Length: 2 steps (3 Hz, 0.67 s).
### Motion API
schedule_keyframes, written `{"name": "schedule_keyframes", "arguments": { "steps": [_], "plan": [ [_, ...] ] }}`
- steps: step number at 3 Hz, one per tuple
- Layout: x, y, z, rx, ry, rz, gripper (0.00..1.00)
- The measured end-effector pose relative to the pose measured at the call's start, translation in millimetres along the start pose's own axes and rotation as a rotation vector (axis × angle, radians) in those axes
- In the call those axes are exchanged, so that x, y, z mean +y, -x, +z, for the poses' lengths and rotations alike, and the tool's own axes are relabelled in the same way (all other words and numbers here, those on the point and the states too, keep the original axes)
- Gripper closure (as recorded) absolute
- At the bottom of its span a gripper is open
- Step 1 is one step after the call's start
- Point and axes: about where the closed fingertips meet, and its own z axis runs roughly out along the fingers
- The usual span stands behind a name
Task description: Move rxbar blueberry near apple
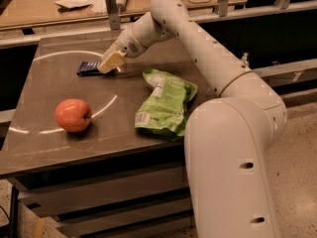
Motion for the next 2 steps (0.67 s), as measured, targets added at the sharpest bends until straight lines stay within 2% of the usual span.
{"name": "schedule_keyframes", "arguments": {
  "steps": [1,2],
  "plan": [
    [3.0,23.9,-17.1,-0.072,-0.012,-0.04,1.0],
    [13.5,44.7,-31.3,-0.118,-0.004,-0.093,1.0]
  ]
}}
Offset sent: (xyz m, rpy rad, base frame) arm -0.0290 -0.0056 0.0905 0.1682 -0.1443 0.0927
